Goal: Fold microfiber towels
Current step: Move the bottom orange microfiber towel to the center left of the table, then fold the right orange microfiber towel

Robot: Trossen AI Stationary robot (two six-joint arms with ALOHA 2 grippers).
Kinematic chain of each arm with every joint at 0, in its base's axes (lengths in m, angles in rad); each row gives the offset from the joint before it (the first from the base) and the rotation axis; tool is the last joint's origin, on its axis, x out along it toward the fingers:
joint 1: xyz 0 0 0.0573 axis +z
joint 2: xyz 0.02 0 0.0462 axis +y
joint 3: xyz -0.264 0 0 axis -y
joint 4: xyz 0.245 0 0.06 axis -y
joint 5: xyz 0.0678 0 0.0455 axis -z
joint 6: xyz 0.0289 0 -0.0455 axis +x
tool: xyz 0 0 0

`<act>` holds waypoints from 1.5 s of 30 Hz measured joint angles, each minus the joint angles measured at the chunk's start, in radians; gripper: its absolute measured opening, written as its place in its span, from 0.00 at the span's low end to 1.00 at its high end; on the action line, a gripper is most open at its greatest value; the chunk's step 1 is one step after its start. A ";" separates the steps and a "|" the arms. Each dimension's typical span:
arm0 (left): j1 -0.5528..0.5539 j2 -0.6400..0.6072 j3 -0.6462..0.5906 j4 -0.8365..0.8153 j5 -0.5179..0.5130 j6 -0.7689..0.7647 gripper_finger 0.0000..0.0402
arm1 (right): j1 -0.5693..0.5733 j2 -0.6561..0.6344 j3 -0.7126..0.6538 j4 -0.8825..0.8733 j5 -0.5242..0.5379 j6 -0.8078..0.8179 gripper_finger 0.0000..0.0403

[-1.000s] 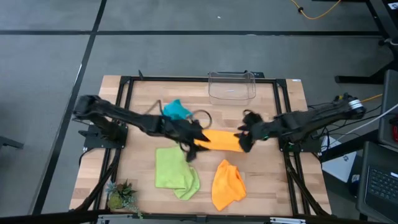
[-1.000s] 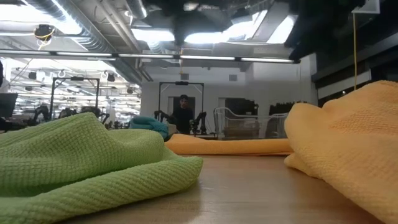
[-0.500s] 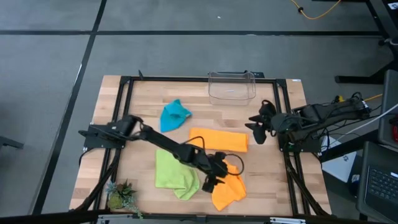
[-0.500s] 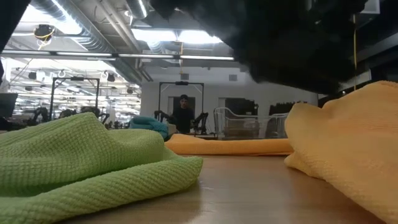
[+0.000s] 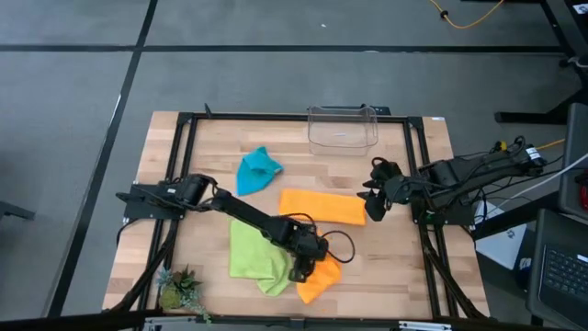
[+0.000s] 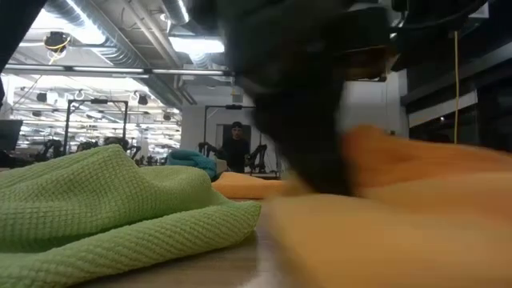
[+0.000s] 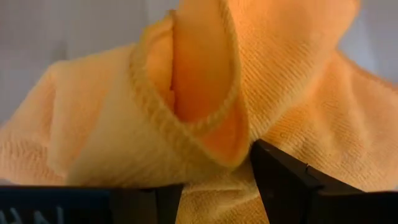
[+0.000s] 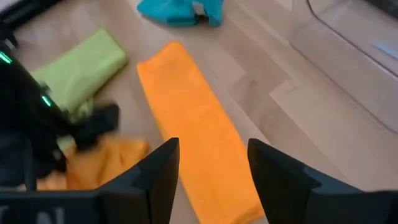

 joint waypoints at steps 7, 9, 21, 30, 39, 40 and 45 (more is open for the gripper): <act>-0.051 -0.064 -0.007 -0.411 -0.007 -0.031 0.44 | 0.000 0.030 0.000 -0.008 -0.001 -0.001 0.48; -0.061 -0.072 -0.011 -0.539 -0.021 -0.036 0.44 | 0.000 0.037 0.000 -0.011 0.000 0.000 0.48; -0.038 -0.077 -0.107 -1.025 -0.221 -0.027 0.35 | 0.000 0.051 -0.001 -0.017 0.000 -0.001 0.48; 0.048 -0.387 -0.222 -0.934 -0.276 0.023 0.28 | -0.001 0.055 -0.001 -0.012 0.001 -0.003 0.48; 0.271 -0.794 -0.653 -0.133 -0.155 0.014 0.27 | -0.003 0.161 -0.001 0.081 0.011 -0.115 0.48; 0.286 -0.809 -0.687 -0.039 -0.135 0.002 0.27 | -0.003 0.184 -0.001 0.115 0.011 -0.131 0.48; 0.311 -0.815 -0.754 0.216 -0.093 0.000 0.27 | -0.003 0.349 -0.008 0.229 0.046 -0.075 0.48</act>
